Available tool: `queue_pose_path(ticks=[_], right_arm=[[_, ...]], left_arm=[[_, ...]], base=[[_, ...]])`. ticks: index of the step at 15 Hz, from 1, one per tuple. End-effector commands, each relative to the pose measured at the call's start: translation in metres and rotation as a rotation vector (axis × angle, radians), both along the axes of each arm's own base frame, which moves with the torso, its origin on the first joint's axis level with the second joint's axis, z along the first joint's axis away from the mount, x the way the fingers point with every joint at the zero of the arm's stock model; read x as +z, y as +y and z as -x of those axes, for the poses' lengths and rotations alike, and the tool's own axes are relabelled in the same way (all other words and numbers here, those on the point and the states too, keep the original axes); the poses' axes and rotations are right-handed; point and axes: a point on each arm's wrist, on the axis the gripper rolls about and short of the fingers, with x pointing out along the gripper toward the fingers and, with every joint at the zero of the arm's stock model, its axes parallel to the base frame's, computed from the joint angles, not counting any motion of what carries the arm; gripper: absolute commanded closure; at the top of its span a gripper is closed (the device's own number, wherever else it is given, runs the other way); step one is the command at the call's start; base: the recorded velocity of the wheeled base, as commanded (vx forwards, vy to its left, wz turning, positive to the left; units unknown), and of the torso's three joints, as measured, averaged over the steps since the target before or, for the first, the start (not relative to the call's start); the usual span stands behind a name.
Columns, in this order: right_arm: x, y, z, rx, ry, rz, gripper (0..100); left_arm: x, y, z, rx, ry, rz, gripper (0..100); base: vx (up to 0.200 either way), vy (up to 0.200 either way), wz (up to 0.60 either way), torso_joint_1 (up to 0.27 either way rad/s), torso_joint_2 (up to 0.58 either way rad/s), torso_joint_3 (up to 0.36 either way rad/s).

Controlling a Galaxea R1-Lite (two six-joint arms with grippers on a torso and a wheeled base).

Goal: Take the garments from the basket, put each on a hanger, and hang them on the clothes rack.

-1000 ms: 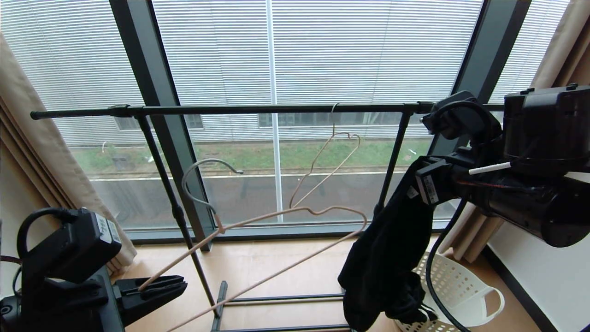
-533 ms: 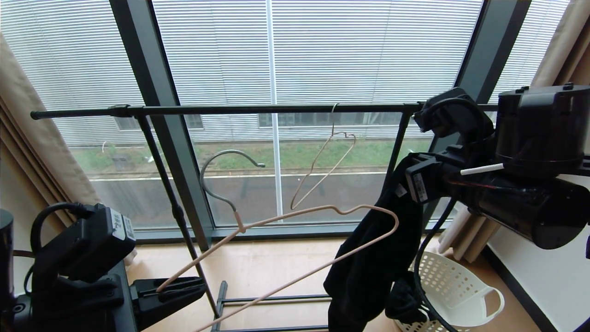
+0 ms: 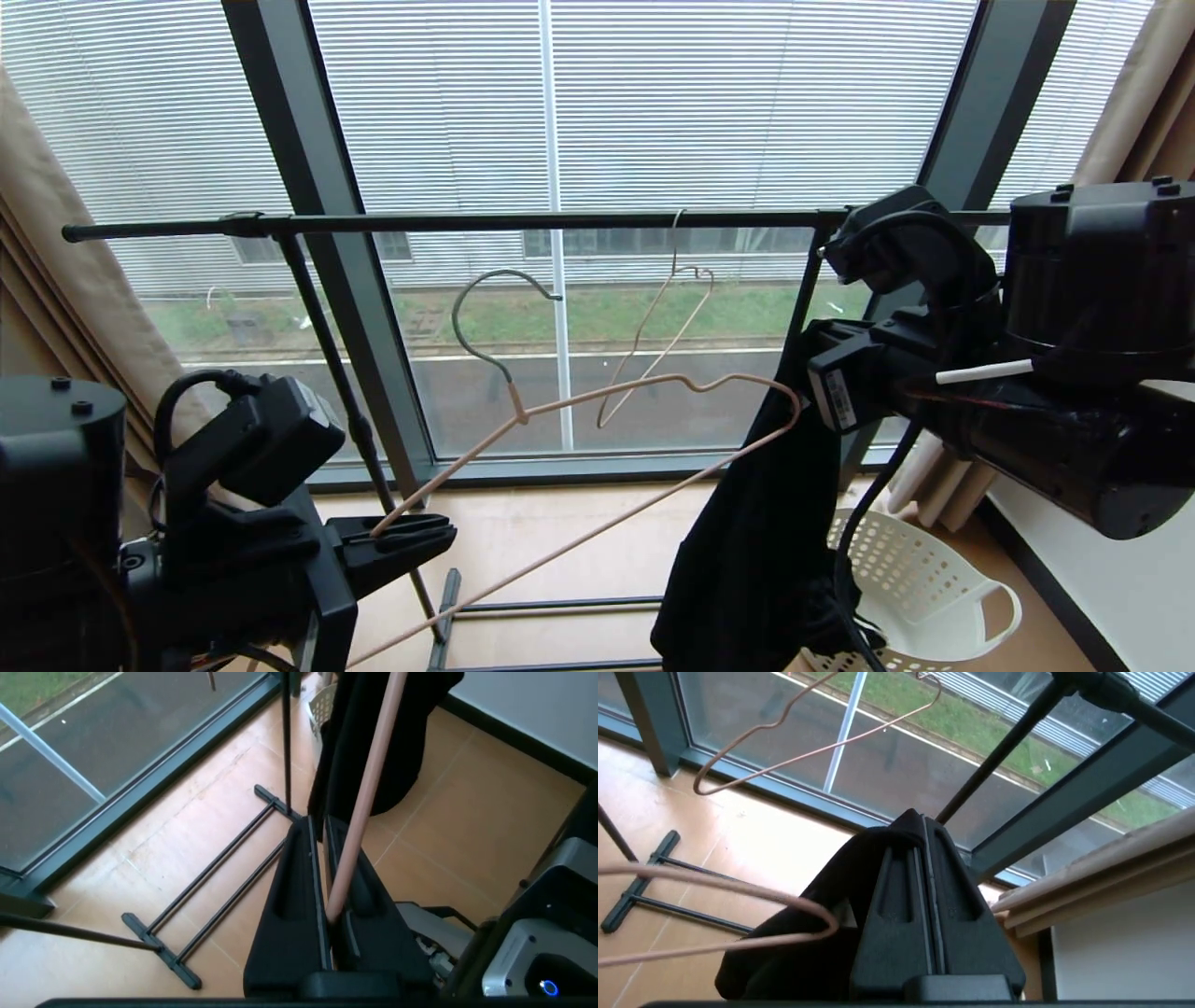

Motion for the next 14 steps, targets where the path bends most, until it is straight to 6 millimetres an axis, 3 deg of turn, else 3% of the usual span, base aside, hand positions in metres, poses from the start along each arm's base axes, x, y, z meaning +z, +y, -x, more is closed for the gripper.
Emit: queue_pose_path(ticks=[1,14], right_arm=[[0.0,-0.001,0.005,0.009,-0.003,-0.002,100],[-0.006,0.022,0.02,0.113,0.012,0.006,100]], left_arm=[[-0.012,-0.007,-0.013,0.016,0.038,-0.023,100],[-0.005,-0.009,-0.018,0.064,0.002,0.005,100]], base=[[0.0,0.0,0.0,0.0,0.0,0.0],[0.0,0.0,0.0,0.0,0.0,0.0]])
